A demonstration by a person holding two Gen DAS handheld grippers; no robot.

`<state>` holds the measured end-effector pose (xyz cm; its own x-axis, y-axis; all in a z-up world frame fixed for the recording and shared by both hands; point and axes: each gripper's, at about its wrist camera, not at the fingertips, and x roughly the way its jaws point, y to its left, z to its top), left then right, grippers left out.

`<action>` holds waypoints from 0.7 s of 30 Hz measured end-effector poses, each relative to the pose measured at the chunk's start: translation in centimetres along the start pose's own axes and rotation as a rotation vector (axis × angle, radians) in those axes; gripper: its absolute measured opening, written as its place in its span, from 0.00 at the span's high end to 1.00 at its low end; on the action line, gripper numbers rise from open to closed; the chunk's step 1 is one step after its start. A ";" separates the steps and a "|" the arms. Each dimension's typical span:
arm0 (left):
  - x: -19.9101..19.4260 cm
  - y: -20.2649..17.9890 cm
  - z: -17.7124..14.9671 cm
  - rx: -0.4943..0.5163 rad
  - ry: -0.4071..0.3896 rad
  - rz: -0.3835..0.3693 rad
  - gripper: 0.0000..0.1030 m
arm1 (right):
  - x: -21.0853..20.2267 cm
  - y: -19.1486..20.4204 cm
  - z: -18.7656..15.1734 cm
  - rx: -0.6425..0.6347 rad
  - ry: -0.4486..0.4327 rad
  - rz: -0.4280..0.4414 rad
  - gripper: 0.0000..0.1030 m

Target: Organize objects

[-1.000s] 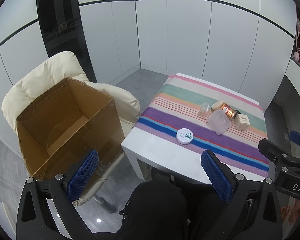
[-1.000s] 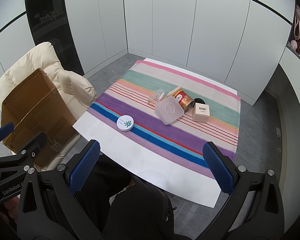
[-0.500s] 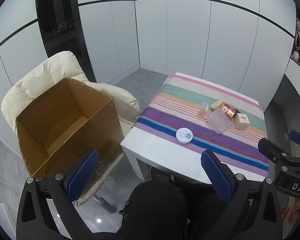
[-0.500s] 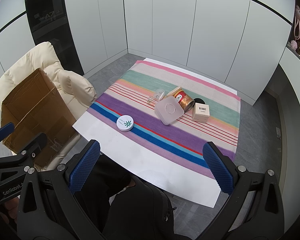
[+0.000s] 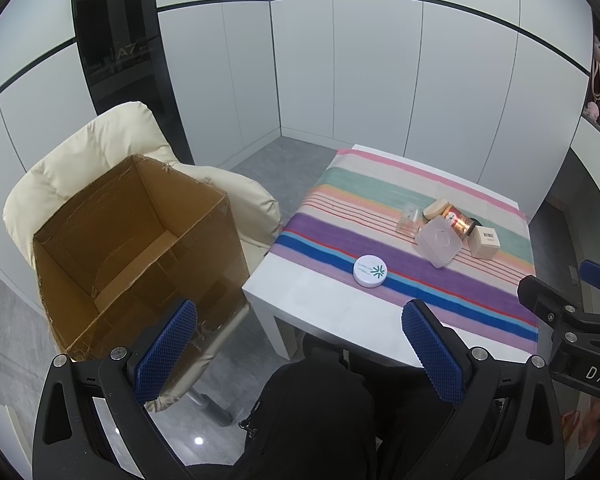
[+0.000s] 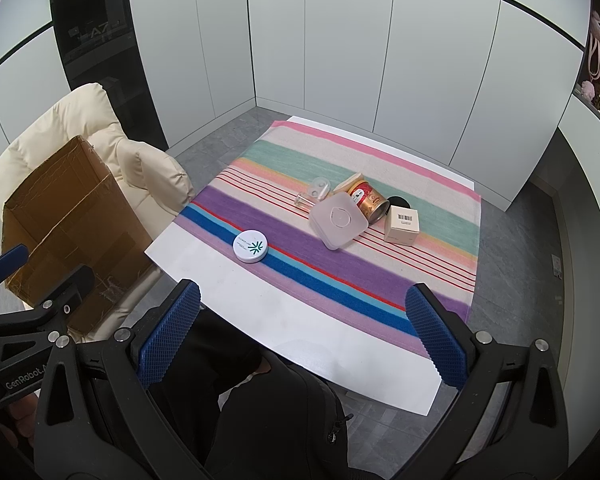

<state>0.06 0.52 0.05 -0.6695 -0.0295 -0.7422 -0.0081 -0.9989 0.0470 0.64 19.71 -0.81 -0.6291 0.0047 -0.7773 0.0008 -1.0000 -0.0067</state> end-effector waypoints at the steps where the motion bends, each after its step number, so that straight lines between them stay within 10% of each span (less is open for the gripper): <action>1: 0.0 0.0 0.0 0.000 0.000 0.000 0.00 | 0.0 0.0 0.0 0.000 0.000 0.000 0.00; 21: 0.2 0.1 -0.2 0.004 0.012 -0.010 0.00 | 0.0 -0.2 0.0 0.000 0.000 -0.001 0.00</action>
<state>0.04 0.38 -0.24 -0.6605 -0.0203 -0.7505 -0.0176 -0.9989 0.0425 0.63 19.89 -0.79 -0.6288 0.0061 -0.7775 0.0001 -1.0000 -0.0079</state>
